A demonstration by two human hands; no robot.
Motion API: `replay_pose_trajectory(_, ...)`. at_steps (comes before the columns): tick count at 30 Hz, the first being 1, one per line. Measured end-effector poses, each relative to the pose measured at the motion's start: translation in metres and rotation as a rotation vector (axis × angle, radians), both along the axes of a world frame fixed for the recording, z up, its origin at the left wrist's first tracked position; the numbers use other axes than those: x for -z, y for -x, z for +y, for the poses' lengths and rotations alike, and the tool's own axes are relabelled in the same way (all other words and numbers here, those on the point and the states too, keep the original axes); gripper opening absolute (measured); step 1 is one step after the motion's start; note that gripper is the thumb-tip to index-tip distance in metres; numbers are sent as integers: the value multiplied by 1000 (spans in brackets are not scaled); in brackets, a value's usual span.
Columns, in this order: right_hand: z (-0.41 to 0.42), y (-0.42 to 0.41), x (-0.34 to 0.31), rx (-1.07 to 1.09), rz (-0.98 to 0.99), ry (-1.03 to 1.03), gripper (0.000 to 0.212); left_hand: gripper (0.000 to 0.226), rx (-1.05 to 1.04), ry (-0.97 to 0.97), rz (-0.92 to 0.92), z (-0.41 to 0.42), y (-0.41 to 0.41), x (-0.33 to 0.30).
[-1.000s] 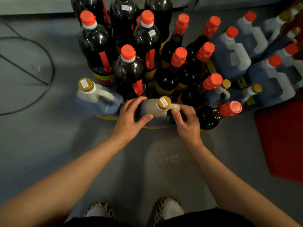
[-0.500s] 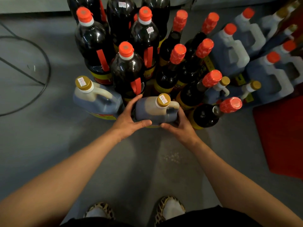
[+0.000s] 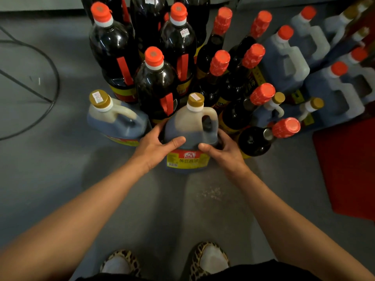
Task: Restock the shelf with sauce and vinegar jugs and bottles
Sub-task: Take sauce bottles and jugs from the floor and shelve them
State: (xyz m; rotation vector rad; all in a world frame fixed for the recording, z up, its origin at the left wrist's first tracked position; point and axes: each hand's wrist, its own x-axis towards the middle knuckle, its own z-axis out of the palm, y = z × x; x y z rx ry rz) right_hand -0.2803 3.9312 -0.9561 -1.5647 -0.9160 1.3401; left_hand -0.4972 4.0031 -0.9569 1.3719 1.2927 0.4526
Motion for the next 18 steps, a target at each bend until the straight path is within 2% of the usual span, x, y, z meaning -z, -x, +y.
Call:
replay_pose_trajectory(5, -10, 7, 7, 56, 70, 56, 51, 93, -14, 29, 97, -8, 4, 1)
replay_pose_trajectory(9, -20, 6, 7, 40, 83, 141, 56, 89, 8, 106, 178, -16, 4, 3)
replay_pose_trajectory(14, -38, 15, -34, 48, 125, 249, 54, 67, -39, 243, 246, -41, 9, -37)
replay_pose_trajectory(18, -57, 29, -92, 58, 147, 346, 50, 93, -25, 337, 286, -60, 23, -92)
